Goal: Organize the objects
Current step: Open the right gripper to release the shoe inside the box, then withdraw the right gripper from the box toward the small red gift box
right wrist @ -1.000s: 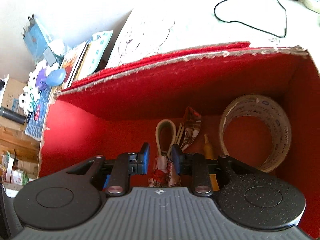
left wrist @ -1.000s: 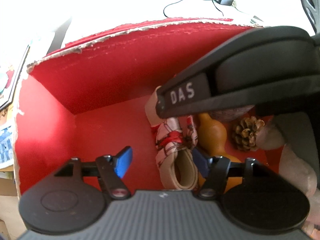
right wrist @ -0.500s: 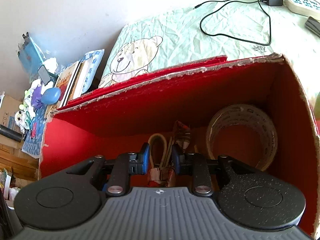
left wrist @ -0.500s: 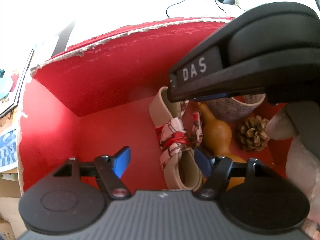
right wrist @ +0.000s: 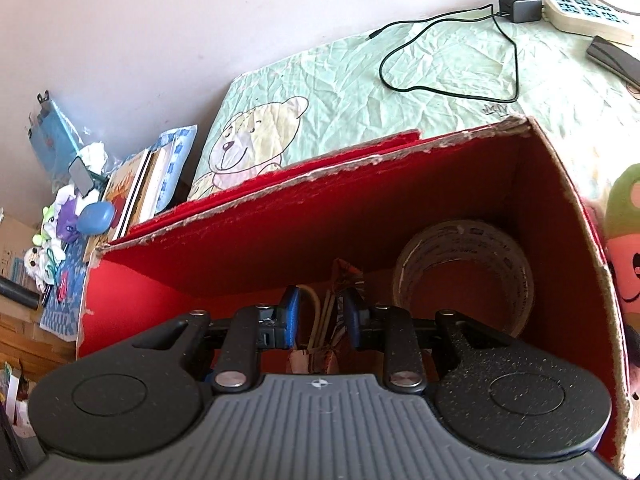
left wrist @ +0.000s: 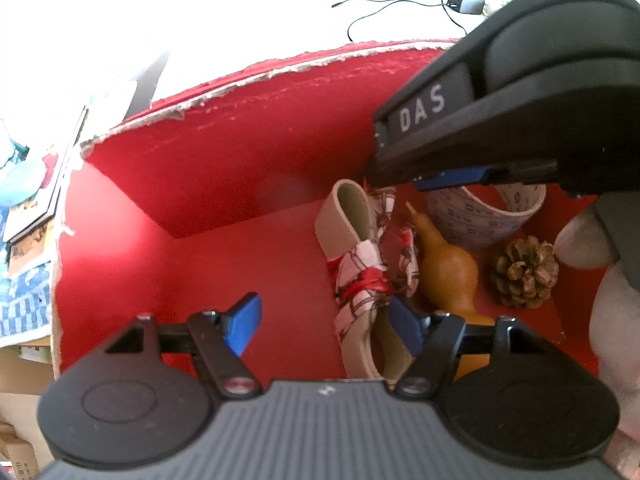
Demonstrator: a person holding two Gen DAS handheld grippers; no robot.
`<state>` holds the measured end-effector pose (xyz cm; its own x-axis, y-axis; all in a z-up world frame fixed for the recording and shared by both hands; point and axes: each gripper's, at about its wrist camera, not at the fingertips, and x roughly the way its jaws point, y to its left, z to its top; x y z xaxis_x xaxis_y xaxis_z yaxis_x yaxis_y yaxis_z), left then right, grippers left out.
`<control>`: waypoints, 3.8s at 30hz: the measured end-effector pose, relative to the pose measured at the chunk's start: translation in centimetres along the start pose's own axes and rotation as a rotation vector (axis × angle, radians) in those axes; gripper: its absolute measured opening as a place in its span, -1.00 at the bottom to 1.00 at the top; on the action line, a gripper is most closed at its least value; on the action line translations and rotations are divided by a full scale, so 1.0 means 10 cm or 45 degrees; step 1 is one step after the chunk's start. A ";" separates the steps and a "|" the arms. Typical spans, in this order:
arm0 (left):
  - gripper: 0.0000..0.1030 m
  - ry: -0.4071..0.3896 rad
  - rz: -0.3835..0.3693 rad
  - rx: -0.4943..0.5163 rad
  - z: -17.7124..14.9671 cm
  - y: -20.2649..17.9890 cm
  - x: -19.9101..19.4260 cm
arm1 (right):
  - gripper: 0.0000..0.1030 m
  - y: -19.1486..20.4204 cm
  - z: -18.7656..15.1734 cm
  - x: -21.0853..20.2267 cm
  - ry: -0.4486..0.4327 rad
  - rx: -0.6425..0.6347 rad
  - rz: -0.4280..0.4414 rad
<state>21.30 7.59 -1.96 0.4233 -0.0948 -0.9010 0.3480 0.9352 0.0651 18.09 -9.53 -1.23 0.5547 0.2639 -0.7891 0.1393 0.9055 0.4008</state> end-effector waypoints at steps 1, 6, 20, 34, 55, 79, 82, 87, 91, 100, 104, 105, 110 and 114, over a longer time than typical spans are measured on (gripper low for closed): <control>0.40 -0.003 0.007 0.000 -0.01 0.01 0.00 | -0.47 0.00 0.00 -0.01 -0.005 0.003 -0.001; 0.40 -0.007 0.017 -0.006 -0.03 0.08 0.01 | -0.47 -0.01 -0.01 -0.03 -0.036 0.011 -0.011; 0.55 -0.029 0.025 -0.011 -0.14 0.27 0.00 | -0.46 -0.03 -0.02 -0.07 -0.081 0.028 -0.014; 0.72 -0.076 0.075 -0.066 -0.27 0.71 -0.11 | -0.46 -0.12 -0.04 -0.20 -0.150 0.079 0.018; 0.72 -0.179 0.198 -0.190 -0.56 -0.50 -0.90 | -0.34 -0.06 -0.46 -0.92 -0.317 -0.063 0.142; 0.86 -0.170 0.391 -0.310 -0.99 -0.81 -1.42 | -0.15 -0.25 -0.86 -1.46 -0.287 -0.182 0.291; 0.90 -0.164 0.403 -0.319 -1.06 -0.85 -1.47 | -0.15 -0.26 -0.93 -1.50 -0.266 -0.210 0.305; 0.91 -0.159 0.451 -0.329 -1.16 -0.94 -1.50 | -0.14 -0.30 -1.05 -1.53 -0.221 -0.229 0.326; 0.91 -0.147 0.462 -0.339 -1.25 -0.97 -1.51 | -0.14 -0.31 -1.13 -1.52 -0.185 -0.236 0.343; 0.93 -0.088 0.461 -0.320 -1.43 -1.01 -1.41 | -0.04 -0.42 -1.25 -1.38 -0.070 -0.156 0.354; 0.93 -0.046 0.446 -0.326 -1.51 -0.98 -1.31 | -0.04 -0.47 -1.31 -1.26 0.015 -0.089 0.363; 0.93 -0.035 0.440 -0.330 -1.53 -0.96 -1.28 | -0.04 -0.48 -1.33 -1.24 0.030 -0.077 0.359; 0.93 0.009 0.408 -0.343 -1.64 -0.88 -1.16 | -0.04 -0.50 -1.37 -1.15 0.082 -0.032 0.347; 0.93 0.029 0.383 -0.347 -1.70 -0.82 -1.10 | -0.04 -0.51 -1.39 -1.07 0.127 0.021 0.357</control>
<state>-0.46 6.72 0.12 0.4525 0.2013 -0.8688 -0.0242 0.9766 0.2137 0.05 -12.35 -1.30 0.4904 0.5351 -0.6879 0.0058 0.7873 0.6165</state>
